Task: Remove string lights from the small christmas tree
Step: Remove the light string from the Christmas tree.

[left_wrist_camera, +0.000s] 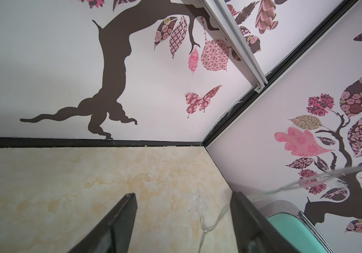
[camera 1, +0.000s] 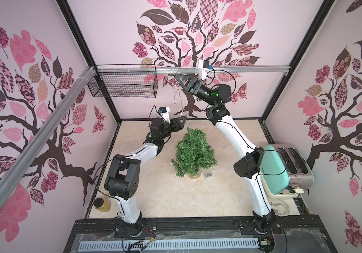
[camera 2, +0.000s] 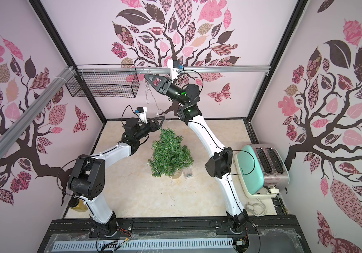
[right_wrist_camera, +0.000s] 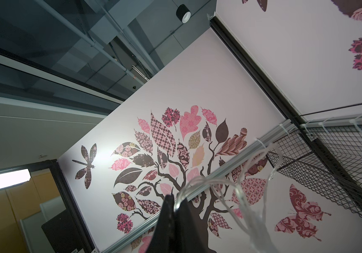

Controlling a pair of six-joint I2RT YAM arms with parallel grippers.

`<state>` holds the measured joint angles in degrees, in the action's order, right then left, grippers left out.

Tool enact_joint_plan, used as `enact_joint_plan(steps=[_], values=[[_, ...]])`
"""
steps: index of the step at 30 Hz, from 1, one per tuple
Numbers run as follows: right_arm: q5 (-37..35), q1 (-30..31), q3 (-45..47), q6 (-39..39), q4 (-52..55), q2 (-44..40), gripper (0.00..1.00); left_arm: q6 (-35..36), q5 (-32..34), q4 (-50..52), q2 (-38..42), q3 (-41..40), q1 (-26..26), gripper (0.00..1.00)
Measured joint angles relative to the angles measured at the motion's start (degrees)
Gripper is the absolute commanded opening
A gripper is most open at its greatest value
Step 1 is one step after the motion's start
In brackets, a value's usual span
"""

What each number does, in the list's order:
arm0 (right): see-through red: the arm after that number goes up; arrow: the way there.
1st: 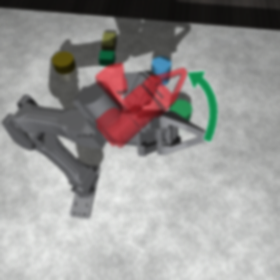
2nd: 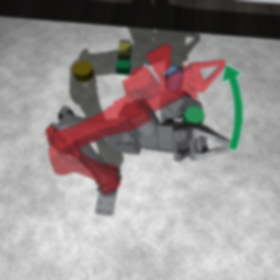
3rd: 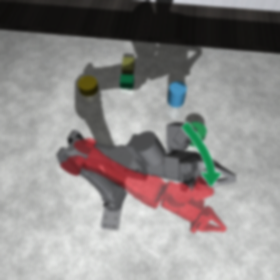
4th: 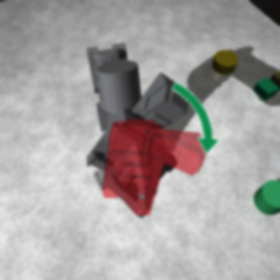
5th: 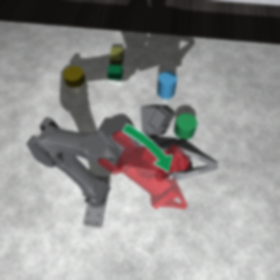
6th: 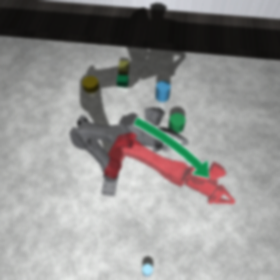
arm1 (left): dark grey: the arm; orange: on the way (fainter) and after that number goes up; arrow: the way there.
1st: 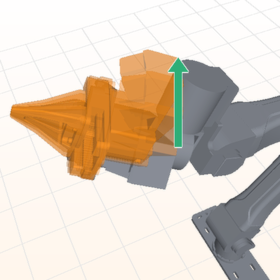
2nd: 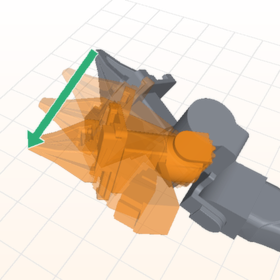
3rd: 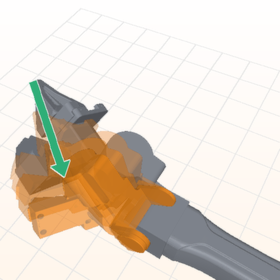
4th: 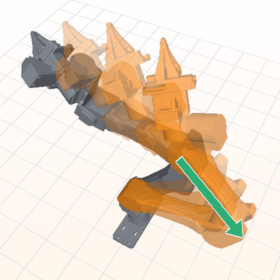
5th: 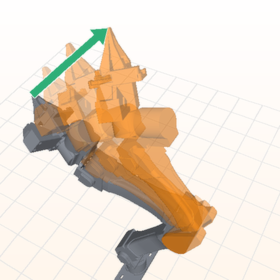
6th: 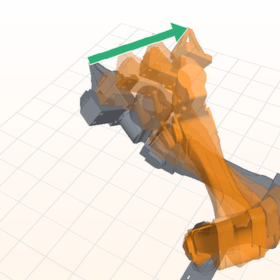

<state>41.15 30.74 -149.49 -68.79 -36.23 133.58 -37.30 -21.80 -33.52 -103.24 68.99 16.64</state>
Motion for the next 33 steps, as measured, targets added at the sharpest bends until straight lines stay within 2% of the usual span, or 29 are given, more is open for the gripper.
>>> enact_joint_plan(steps=[6,14,17,24,28,33], values=[[0.04,0.00,0.20,0.76,0.85,-0.79,0.00,-1.66,0.39,-2.16,0.39,-1.66,-0.61,0.80],[0.00,0.00,0.39,1.88,1.81,-0.87,0.00,-5.25,4.22,-6.47,7.45,-14.91,-0.59,0.82],[0.00,0.00,2.47,2.25,1.79,-1.66,0.00,-5.29,5.70,-6.78,10.82,-17.46,-0.63,0.82],[0.00,0.00,5.99,2.82,1.73,-3.21,0.00,-4.07,6.67,-6.73,16.04,-18.43,-0.66,0.82],[-0.02,0.00,5.99,2.82,1.68,-3.45,0.00,-3.15,4.70,-7.32,16.22,-18.45,-0.57,0.78],[0.00,0.02,5.99,2.80,1.60,-3.48,0.00,-0.87,3.63,-6.43,16.22,-18.45,1.29,0.79]])
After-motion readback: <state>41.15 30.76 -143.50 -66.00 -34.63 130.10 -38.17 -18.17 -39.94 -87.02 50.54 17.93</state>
